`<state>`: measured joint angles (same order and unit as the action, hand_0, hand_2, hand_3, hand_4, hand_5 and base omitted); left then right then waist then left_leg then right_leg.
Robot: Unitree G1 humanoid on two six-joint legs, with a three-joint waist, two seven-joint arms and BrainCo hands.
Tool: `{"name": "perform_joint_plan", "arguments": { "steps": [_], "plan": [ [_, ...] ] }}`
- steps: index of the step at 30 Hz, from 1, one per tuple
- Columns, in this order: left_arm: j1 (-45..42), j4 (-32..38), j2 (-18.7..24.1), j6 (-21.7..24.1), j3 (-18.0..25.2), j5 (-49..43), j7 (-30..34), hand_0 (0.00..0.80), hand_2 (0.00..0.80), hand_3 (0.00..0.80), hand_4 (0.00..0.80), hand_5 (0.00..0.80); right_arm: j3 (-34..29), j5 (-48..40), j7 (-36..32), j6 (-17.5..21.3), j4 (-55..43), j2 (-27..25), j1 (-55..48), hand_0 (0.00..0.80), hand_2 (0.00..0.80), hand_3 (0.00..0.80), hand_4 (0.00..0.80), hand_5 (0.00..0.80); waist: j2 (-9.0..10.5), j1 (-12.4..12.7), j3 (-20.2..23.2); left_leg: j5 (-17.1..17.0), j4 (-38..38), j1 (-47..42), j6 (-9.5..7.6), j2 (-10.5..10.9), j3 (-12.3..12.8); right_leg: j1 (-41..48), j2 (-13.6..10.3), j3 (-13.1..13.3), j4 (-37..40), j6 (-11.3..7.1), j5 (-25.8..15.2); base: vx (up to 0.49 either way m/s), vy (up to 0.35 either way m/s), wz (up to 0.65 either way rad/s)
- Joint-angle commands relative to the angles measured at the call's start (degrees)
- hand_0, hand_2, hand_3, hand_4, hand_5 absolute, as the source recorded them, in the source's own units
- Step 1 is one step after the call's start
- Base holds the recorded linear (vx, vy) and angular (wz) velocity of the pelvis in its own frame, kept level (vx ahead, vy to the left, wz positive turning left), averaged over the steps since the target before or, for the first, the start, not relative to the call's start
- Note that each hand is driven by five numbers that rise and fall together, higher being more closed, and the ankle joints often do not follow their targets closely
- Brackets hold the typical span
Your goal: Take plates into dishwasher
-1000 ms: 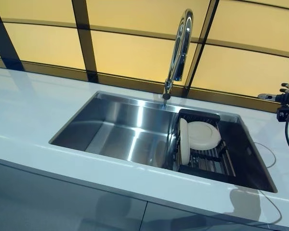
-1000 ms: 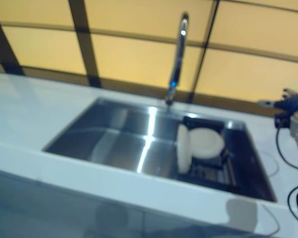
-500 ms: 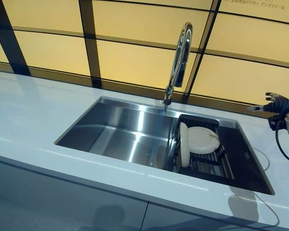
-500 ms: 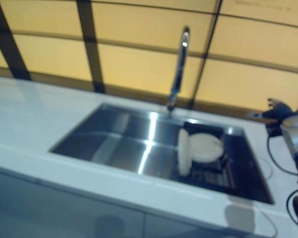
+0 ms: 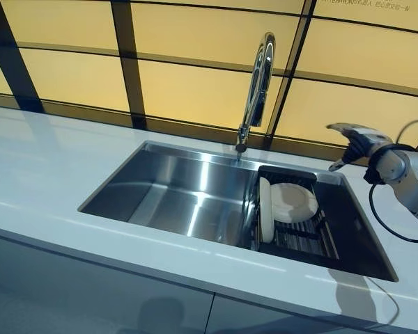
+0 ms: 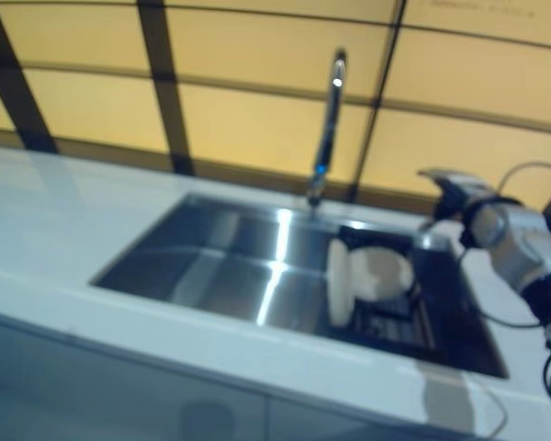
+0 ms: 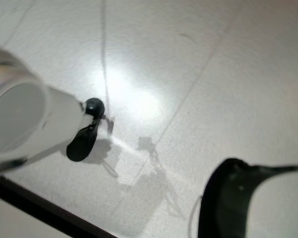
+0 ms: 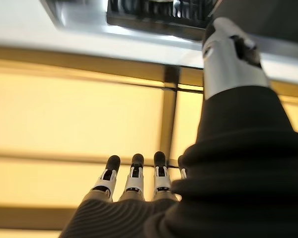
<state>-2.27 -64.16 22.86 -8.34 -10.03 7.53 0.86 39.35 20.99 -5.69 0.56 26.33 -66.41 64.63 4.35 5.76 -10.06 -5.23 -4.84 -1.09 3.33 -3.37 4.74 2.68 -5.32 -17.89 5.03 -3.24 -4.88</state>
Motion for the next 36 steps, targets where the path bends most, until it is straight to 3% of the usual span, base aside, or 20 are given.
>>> {"name": "perform_joint_plan", "arguments": {
  "steps": [1, 21, 28, 36],
  "plan": [
    [1.5, -0.5, 2.6, -0.8, -2.5, -1.5, 0.0, 0.000, 0.000, 0.000, 0.000, 0.000, 5.2, 9.1, 4.9, 3.8, -2.1, -4.1, 8.7, 0.000, 0.000, 0.000, 0.000, 0.000, 2.87, 1.9, -0.5, 5.2, -0.2, -0.6, -1.42, 1.0, 0.1, 0.6, -1.7, 1.1, -0.9, -5.39, 2.1, 0.000, 0.000, 0.00],
    [2.2, 0.3, 3.2, -0.3, -1.9, -0.4, -0.6, 0.000, 0.000, 0.000, 0.000, 0.000, 7.2, 31.6, 6.6, 12.8, -5.0, -6.9, 7.6, 0.000, 0.000, 0.000, 0.000, 0.000, 3.57, 2.1, -1.6, 4.9, -0.2, 1.5, -1.69, 1.1, -1.3, -0.7, -1.5, 1.0, -0.8, -5.71, 1.5, -0.007, -0.003, 0.02],
    [2.3, 0.1, 3.2, -0.1, -1.7, -0.4, -0.7, 0.000, 0.000, 0.000, 0.000, 0.000, 6.5, 33.3, 7.6, 14.4, -4.9, -6.7, 6.7, 0.000, 0.000, 0.000, 0.000, 0.000, 3.78, 2.0, -1.9, 4.9, -0.2, 1.6, -1.73, 1.1, -1.3, -1.0, -1.3, 1.1, -0.9, -5.71, 1.4, 0.000, 0.000, 0.00],
    [2.3, 0.1, 2.9, 0.0, -1.7, -0.4, -1.0, 0.000, 0.000, 0.000, 0.000, 0.000, 5.6, 31.7, 8.0, 13.4, -5.1, -6.1, 6.6, 0.000, 0.000, 0.000, 0.000, 0.000, 3.55, 2.0, -2.4, 4.8, -0.2, 1.8, -1.73, 1.1, -1.4, -1.2, -1.3, 1.2, -1.0, -5.61, 1.4, 0.000, 0.000, 0.00]
  ]
}}
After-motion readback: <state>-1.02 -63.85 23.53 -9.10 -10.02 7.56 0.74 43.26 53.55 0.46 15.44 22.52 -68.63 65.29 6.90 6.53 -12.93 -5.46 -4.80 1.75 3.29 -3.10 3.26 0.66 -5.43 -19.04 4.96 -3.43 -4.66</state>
